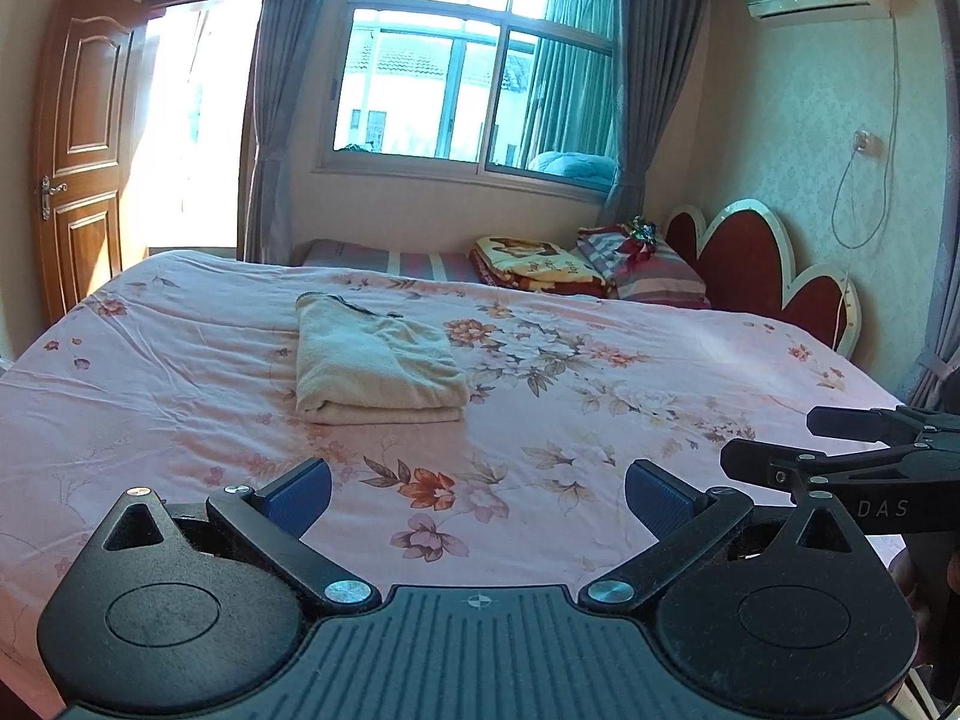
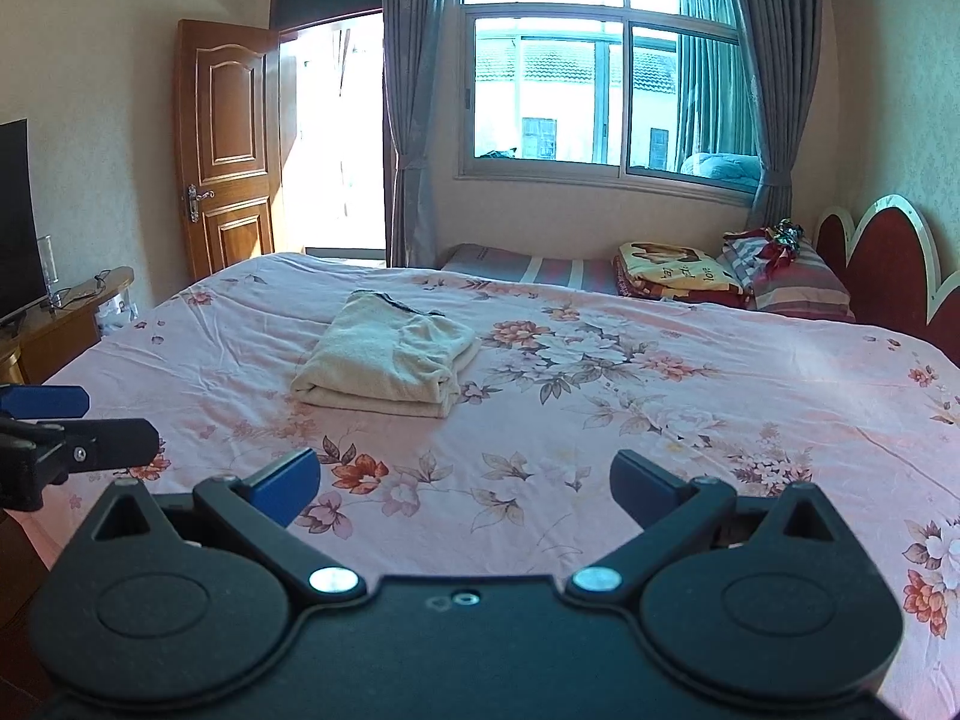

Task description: Fold small clothes

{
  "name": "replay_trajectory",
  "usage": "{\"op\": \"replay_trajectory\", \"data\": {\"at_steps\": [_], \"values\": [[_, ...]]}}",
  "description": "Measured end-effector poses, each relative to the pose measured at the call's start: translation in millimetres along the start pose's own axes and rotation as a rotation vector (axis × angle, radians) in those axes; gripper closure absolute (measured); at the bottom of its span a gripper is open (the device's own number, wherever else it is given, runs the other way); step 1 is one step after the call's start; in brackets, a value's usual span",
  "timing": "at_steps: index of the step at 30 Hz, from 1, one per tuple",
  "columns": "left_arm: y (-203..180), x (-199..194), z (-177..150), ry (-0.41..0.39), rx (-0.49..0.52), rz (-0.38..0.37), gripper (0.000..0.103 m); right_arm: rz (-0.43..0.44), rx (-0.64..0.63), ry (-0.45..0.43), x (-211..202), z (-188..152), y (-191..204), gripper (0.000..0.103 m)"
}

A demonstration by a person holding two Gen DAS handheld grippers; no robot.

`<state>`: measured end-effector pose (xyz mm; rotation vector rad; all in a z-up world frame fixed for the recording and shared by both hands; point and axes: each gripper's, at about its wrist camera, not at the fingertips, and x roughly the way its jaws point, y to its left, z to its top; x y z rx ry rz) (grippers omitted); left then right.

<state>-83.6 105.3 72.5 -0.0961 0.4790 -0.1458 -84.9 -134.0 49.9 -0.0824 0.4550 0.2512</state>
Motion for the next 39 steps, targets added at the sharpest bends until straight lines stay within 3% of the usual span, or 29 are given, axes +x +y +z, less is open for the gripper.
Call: {"op": "replay_trajectory", "data": {"at_steps": [39], "values": [[4,-2,8,-0.019,0.009,0.04,0.0,0.039,-0.012,0.01,17,8,11,0.001]]}}
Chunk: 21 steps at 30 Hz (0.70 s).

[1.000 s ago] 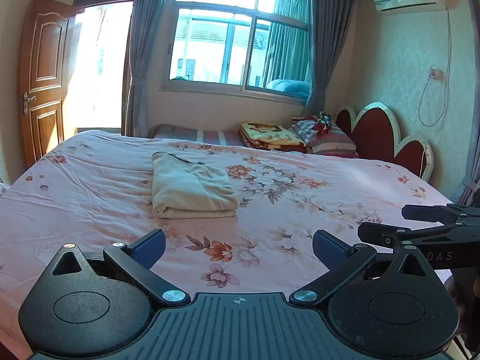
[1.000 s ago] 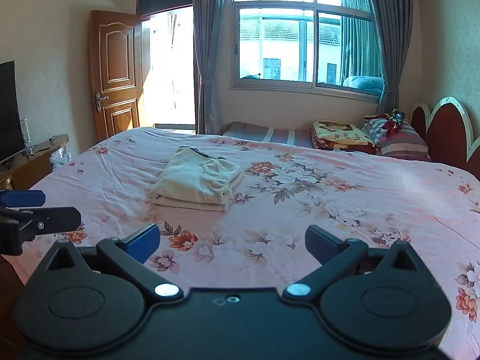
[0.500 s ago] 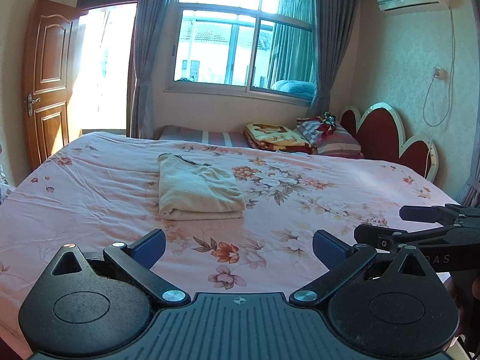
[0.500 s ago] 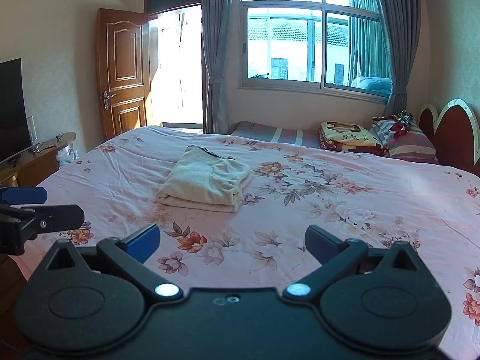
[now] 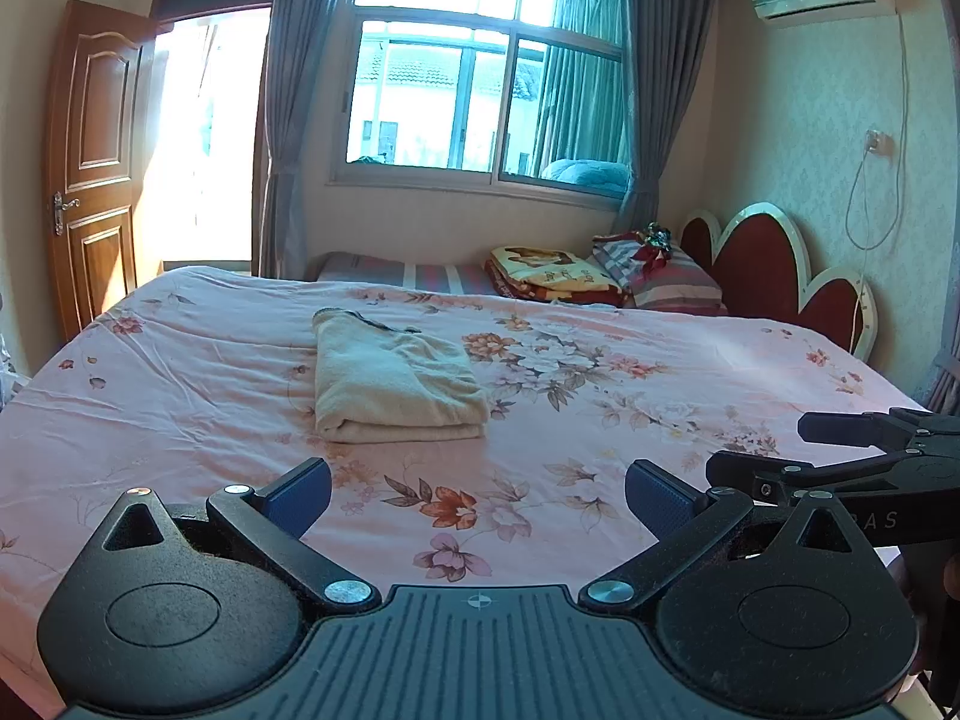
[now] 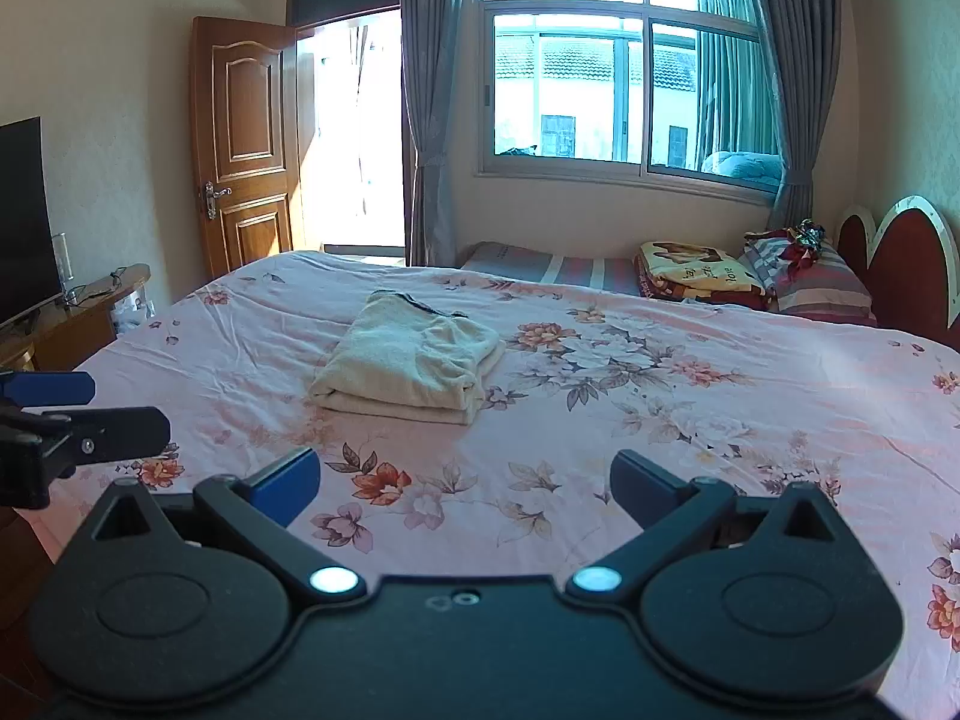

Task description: Fold small clothes

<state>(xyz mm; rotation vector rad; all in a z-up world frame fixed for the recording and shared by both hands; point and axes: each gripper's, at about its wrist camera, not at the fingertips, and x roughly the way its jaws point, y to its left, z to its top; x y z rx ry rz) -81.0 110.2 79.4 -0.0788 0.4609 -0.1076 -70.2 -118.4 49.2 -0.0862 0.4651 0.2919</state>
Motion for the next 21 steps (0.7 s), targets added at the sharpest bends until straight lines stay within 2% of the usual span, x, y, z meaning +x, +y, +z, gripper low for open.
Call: {"op": "replay_trajectory", "data": {"at_steps": [21], "values": [[-2.8,-1.3,0.2,-0.004,0.0,0.011,0.0,0.007,0.0,0.004,2.6,-0.9,0.0,0.001]]}}
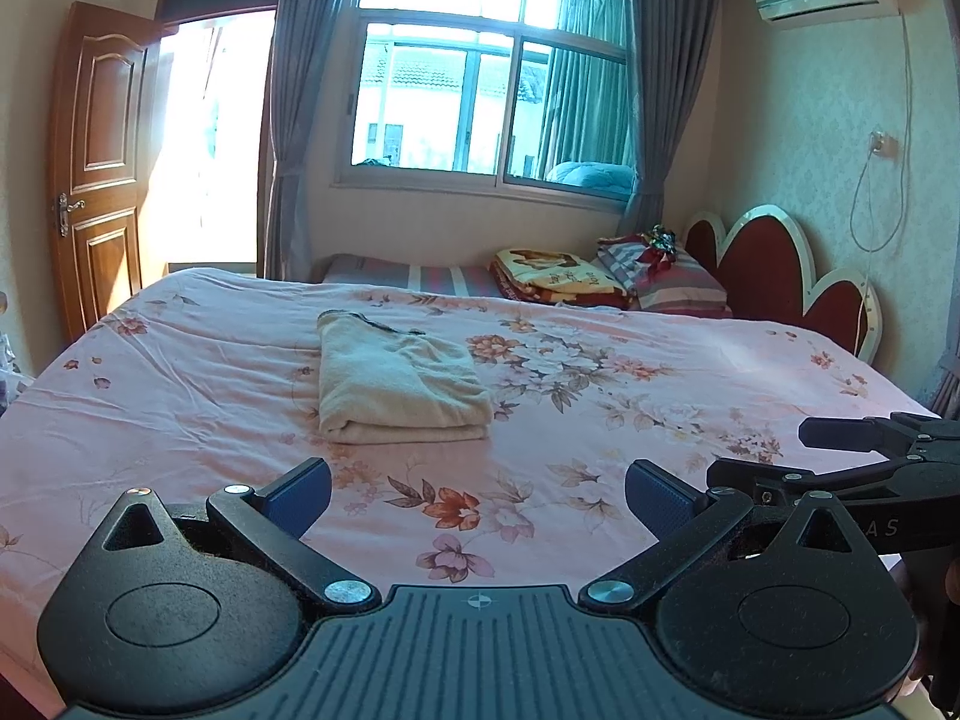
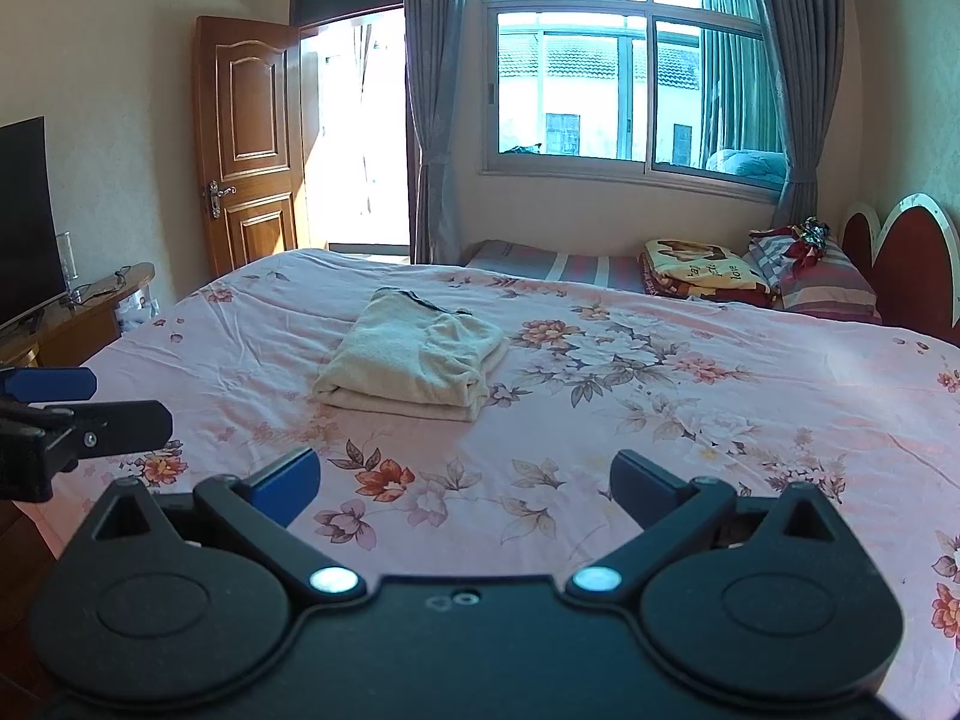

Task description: Fold small clothes

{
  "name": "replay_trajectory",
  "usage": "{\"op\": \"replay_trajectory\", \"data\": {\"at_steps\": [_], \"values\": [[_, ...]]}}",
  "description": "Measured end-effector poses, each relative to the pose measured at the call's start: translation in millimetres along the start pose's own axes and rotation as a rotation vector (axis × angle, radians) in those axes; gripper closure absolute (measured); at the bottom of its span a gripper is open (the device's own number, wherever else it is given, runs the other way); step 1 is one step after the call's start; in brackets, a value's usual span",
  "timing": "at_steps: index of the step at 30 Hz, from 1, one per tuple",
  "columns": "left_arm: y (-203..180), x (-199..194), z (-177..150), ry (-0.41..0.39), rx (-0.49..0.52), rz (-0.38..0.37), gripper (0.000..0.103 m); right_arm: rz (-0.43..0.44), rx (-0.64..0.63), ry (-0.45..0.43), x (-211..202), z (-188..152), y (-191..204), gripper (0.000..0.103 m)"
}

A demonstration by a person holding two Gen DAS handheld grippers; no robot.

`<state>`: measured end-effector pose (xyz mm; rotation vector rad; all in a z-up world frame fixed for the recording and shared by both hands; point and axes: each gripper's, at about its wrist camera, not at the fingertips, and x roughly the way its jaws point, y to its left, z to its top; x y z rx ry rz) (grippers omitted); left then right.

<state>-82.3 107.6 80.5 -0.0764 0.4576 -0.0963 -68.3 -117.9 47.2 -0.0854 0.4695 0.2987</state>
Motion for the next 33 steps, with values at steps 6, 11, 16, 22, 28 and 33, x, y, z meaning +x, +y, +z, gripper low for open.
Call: {"op": "replay_trajectory", "data": {"at_steps": [6,11,16,22,28,33], "values": [[-0.1,-0.2,0.0,0.0,0.0,0.001,0.0,0.001,0.001,-0.001,-0.1,-0.1,-0.2,0.001],[-0.4,0.0,0.1,-0.002,0.002,-0.001,0.0,0.003,-0.001,-0.001,-1.1,-0.6,0.0,0.001],[-0.3,-0.5,-0.1,-0.007,0.005,-0.003,0.0,0.002,-0.001,-0.002,-1.0,-0.7,0.3,0.001],[1.9,-1.6,-0.3,-0.015,0.0,-0.017,0.0,0.003,-0.001,-0.005,-1.5,-0.7,0.1,0.001],[4.3,-4.0,0.1,-0.033,0.014,-0.027,0.0,0.004,-0.004,-0.006,-2.6,0.1,0.9,0.001],[4.7,-6.1,0.7,-0.04,0.018,-0.024,0.0,0.006,-0.004,-0.005,-3.1,0.6,1.5,0.001]]}}
